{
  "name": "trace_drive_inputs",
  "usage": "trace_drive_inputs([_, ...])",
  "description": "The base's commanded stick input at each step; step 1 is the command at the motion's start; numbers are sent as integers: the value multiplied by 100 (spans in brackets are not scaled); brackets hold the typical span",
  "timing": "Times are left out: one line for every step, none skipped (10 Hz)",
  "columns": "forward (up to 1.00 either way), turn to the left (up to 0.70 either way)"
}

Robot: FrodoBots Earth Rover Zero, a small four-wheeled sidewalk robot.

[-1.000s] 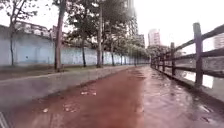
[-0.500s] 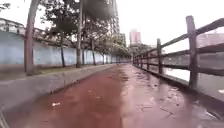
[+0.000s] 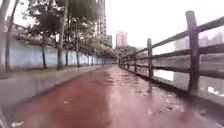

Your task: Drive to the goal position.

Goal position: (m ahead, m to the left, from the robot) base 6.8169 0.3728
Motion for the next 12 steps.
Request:
trace_drive_inputs([100, 24])
trace_drive_inputs([100, 38])
trace_drive_inputs([100, 40])
trace_drive_inputs([100, 40])
trace_drive_inputs([100, 0])
trace_drive_inputs([100, 0])
trace_drive_inputs([100, 0])
trace_drive_inputs([100, 0])
trace_drive_inputs([100, 0])
trace_drive_inputs([100, 0])
trace_drive_inputs([100, 0])
trace_drive_inputs([100, 0])
